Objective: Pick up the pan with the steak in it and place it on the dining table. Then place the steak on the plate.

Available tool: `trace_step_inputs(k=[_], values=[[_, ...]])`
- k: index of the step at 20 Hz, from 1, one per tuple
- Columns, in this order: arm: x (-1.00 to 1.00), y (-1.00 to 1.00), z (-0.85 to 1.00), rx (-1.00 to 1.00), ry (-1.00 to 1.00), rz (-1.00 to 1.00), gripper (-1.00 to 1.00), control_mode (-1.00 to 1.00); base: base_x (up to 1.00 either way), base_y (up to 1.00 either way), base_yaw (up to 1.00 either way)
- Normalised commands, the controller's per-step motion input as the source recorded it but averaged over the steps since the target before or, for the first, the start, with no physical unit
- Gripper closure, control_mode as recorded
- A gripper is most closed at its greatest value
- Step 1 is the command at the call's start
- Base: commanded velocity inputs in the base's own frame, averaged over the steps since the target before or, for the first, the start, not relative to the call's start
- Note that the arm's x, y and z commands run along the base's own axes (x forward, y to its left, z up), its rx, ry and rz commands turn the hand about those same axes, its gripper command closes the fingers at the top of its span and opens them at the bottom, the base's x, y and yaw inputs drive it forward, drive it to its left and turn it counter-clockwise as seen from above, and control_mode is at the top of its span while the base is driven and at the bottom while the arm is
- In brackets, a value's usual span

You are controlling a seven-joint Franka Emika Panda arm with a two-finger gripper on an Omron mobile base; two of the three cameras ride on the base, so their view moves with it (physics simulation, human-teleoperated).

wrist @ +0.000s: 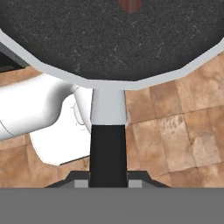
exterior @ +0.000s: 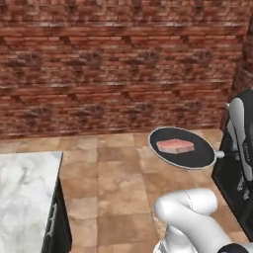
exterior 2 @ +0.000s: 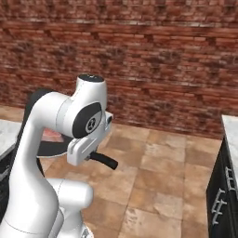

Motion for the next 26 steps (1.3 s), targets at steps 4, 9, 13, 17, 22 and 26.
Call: trace_step_inputs(k=[4,9,13,17,22,26], values=[[0.0,0.0,0.0,0.0,0.0,0.0,1.0,1.0,1.0,-0.4,-0.06],[0.0,0.0,0.0,0.0,0.0,0.0,1.0,1.0,1.0,-0.27,-0.03],[0.0,0.0,0.0,0.0,0.0,0.0,1.0,1.0,1.0,-0.17,0.0],[0.0,0.0,0.0,0.0,0.0,0.0,1.0,1.0,1.0,-0.14,0.0],[0.0,0.0,0.0,0.0,0.0,0.0,1.0,1.0,1.0,-0.05,0.0],[0.0,0.0,0.0,0.0,0.0,0.0,1.0,1.0,0.96,-0.08,0.08]])
